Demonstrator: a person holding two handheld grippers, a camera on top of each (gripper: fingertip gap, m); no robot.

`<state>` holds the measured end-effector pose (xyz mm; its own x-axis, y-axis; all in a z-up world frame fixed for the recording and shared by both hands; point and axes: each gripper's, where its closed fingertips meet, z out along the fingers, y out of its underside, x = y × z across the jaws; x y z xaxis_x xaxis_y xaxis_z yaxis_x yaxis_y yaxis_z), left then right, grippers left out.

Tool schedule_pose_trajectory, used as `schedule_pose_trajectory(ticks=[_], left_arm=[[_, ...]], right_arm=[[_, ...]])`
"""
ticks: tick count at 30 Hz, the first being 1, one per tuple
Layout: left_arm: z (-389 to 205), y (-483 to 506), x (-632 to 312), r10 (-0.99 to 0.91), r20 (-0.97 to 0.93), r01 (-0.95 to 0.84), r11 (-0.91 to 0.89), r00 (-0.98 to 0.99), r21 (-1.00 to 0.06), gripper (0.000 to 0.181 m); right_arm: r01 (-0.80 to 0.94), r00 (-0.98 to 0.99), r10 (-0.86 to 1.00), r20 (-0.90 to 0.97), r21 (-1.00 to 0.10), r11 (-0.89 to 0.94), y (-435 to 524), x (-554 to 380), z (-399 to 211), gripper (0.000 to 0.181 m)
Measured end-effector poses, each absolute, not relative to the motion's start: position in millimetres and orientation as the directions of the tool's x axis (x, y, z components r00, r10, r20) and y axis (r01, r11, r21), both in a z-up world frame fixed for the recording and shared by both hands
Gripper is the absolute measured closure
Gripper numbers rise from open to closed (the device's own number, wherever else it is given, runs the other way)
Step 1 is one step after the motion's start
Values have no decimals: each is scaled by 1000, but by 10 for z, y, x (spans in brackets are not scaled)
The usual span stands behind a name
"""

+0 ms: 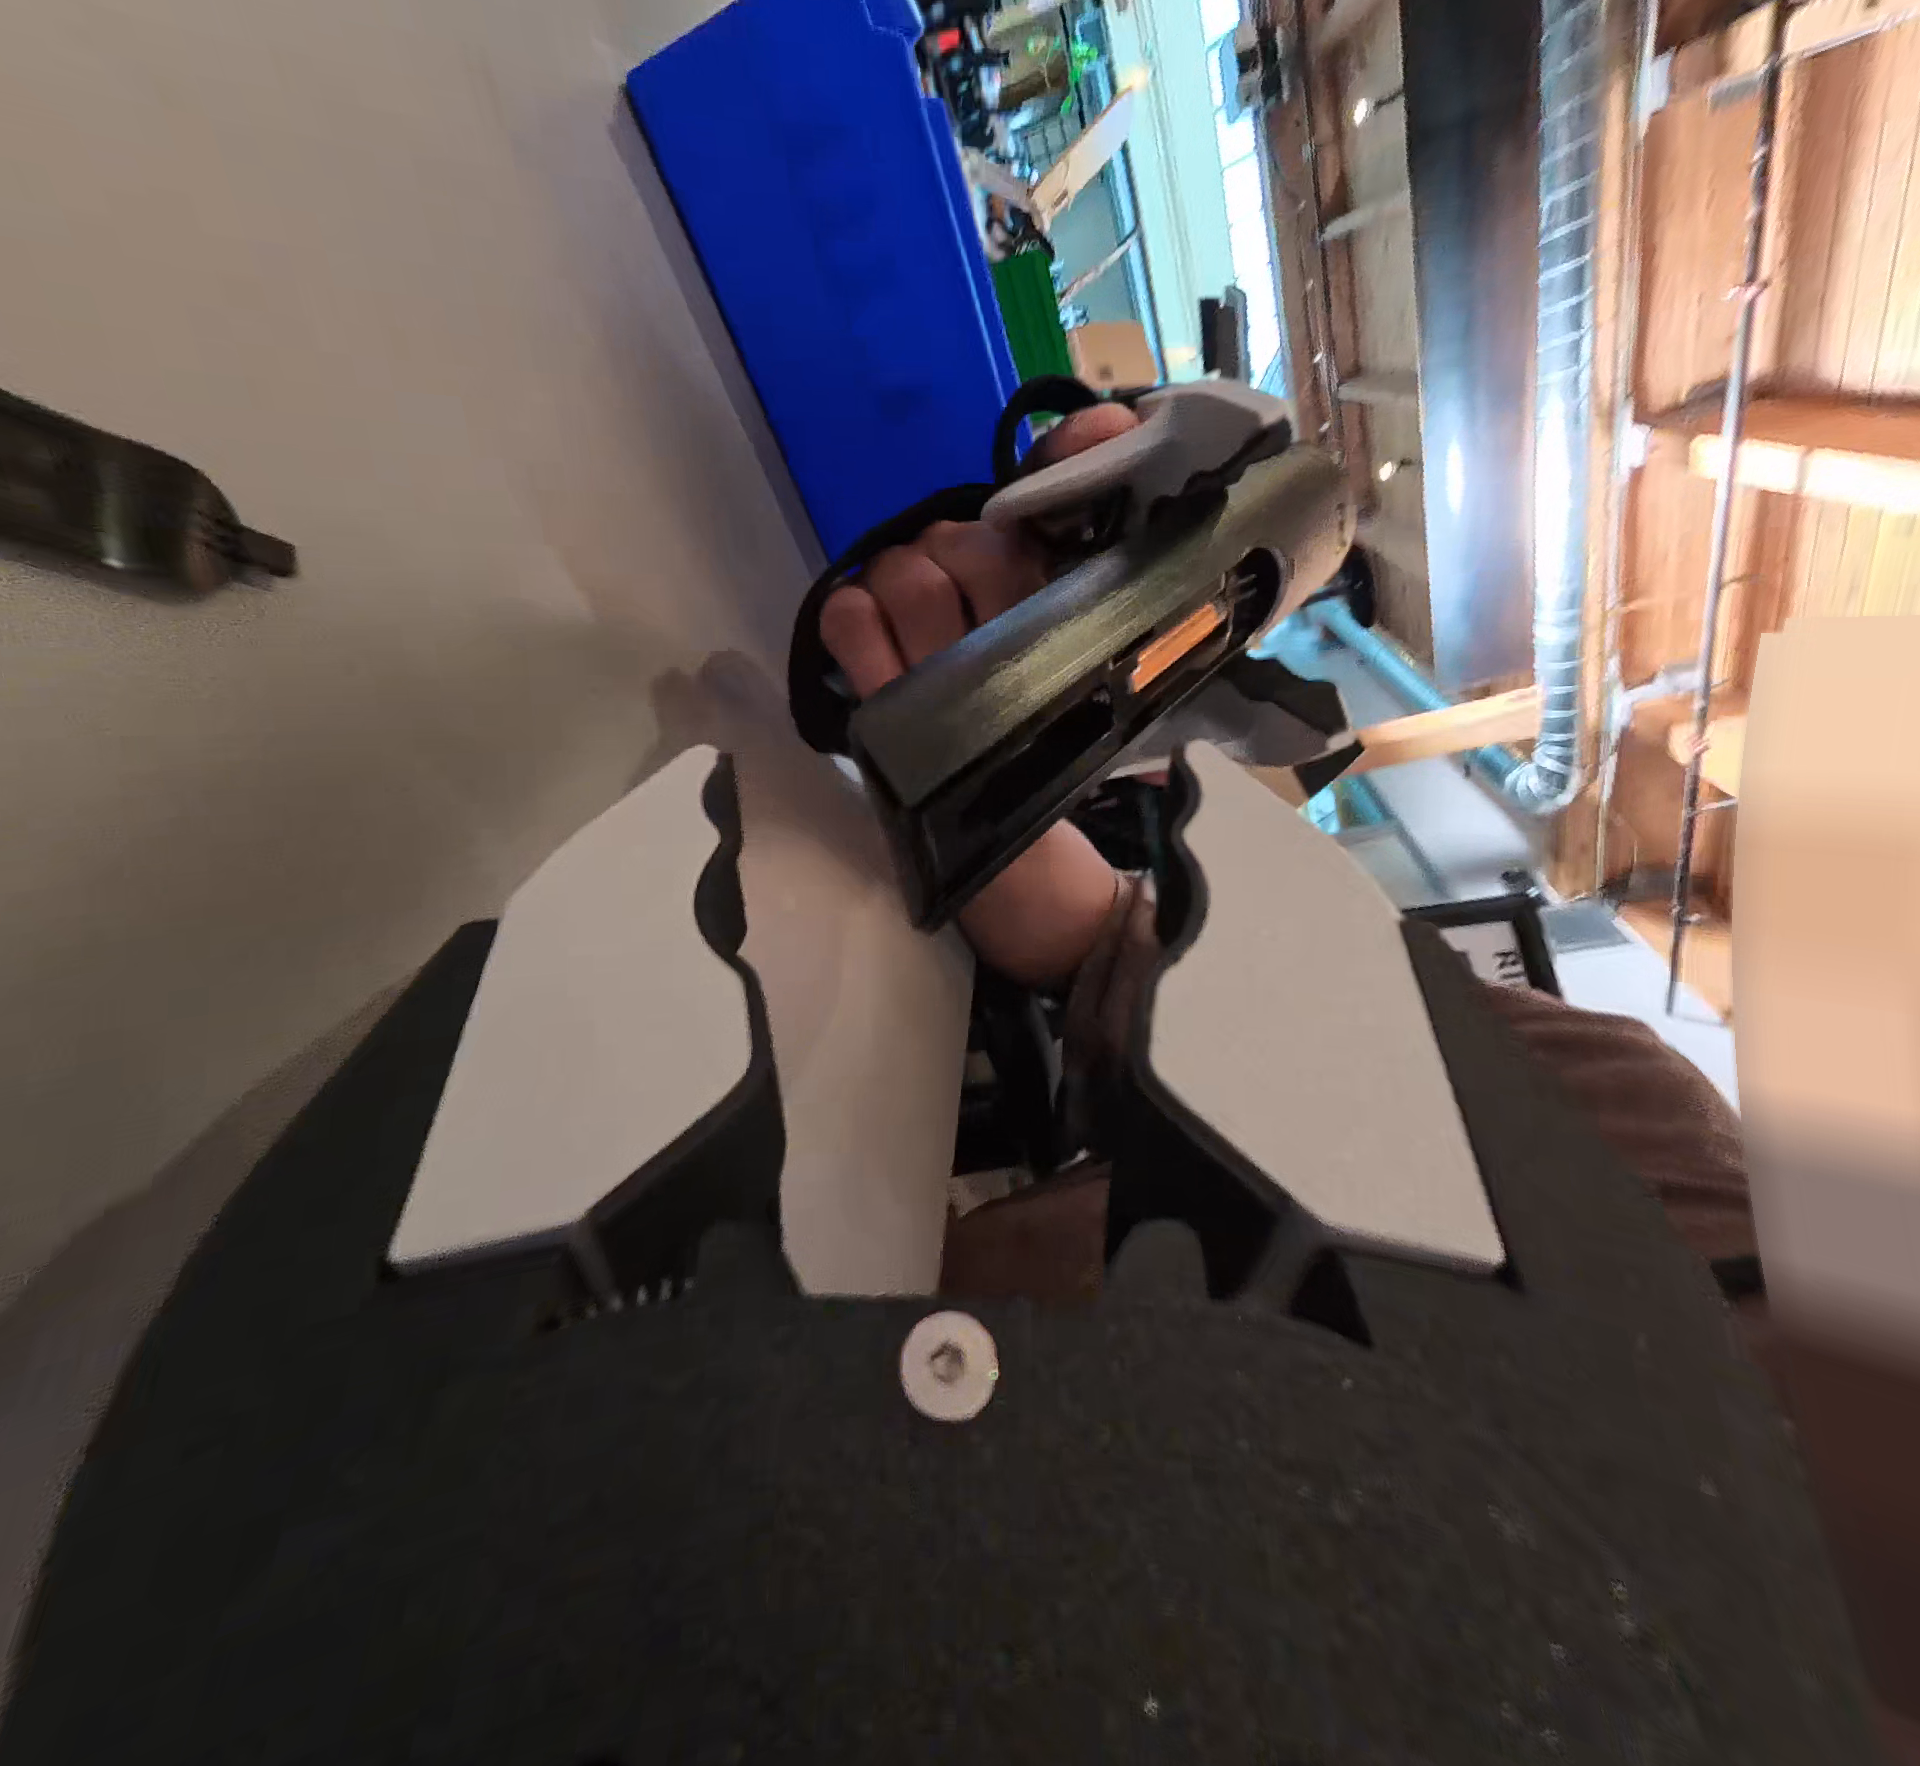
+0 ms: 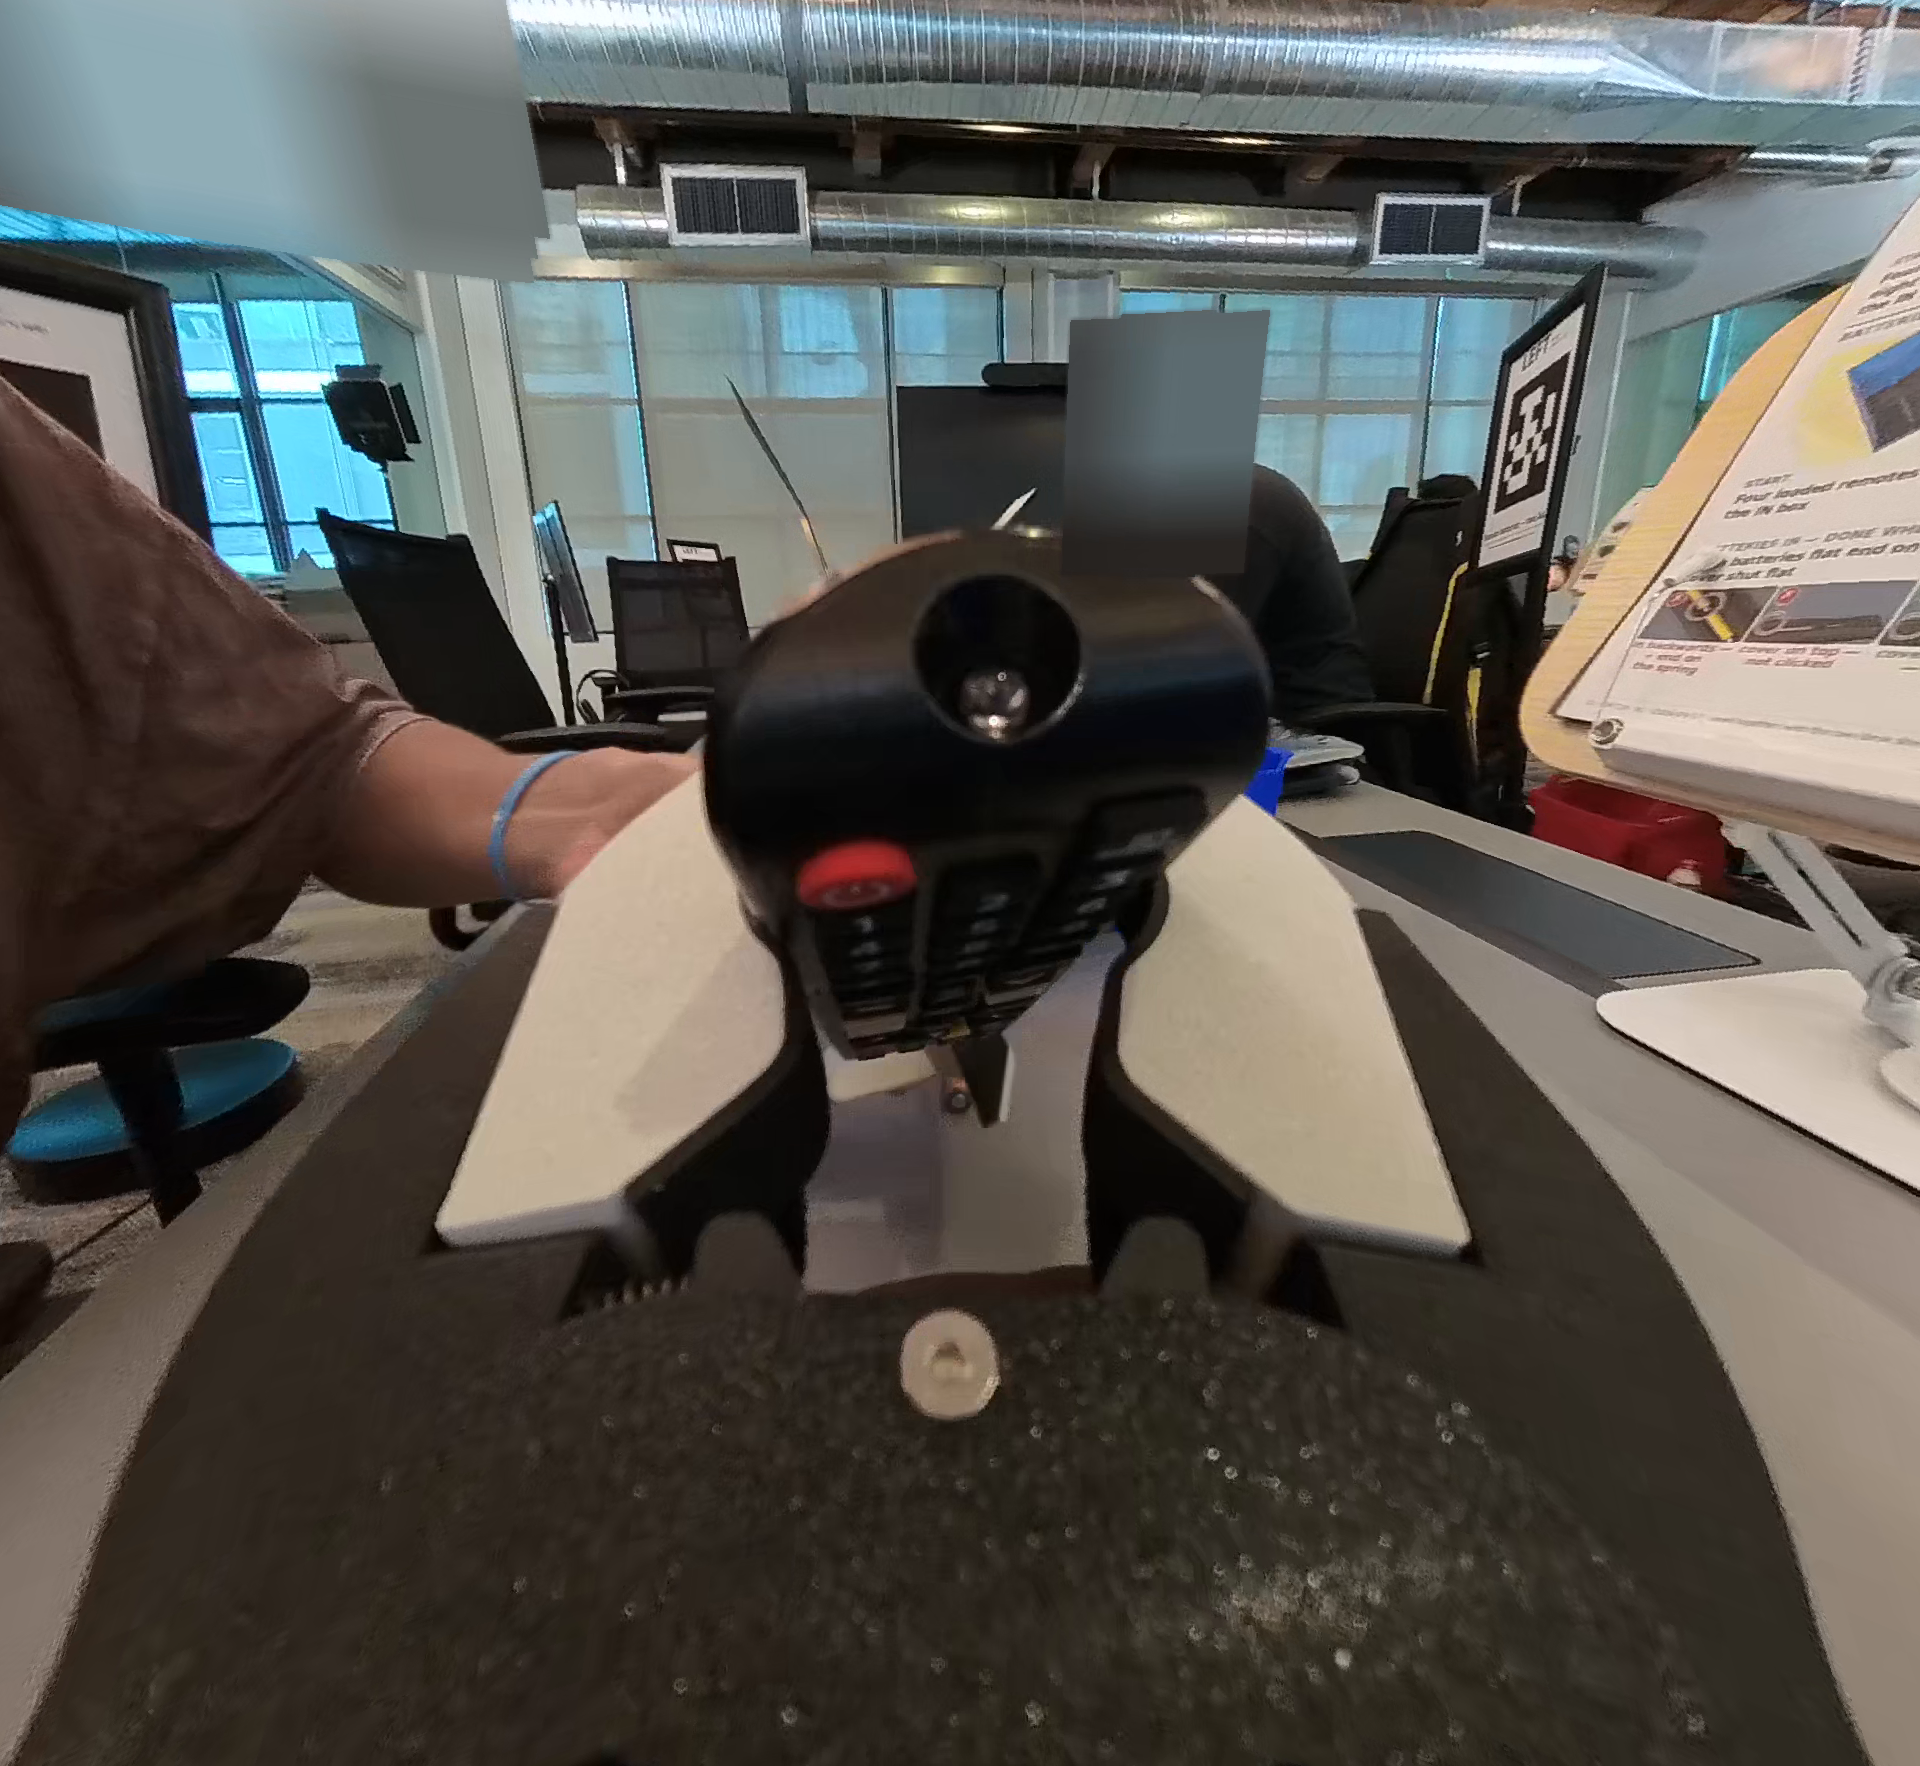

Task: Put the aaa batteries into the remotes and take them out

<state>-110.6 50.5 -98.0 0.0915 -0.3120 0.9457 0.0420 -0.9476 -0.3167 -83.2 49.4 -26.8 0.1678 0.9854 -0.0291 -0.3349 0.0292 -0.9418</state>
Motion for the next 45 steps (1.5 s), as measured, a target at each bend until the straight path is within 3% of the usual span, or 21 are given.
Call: schedule_pose_trajectory(ticks=[5,8,19,45], left_arm=[[-964,427,-890,-281,957,88,-954,72,-287,98],[-941,464,-866,-275,959,123,-952,67,-282,112],[-944,459,-874,-283,956,124,-949,70,-290,121],[-865,446,-906,-370,926,152,-913,75,-378,126]], right_arm=[[-313,161,987,-17,-949,34,462,-888,-310,121],[-317,148,989,-21,-948,27,440,-901,-305,122],[-330,132,991,-27,-944,18,426,-896,-293,121],[-405,135,990,-33,-914,25,388,-890,-222,121]])
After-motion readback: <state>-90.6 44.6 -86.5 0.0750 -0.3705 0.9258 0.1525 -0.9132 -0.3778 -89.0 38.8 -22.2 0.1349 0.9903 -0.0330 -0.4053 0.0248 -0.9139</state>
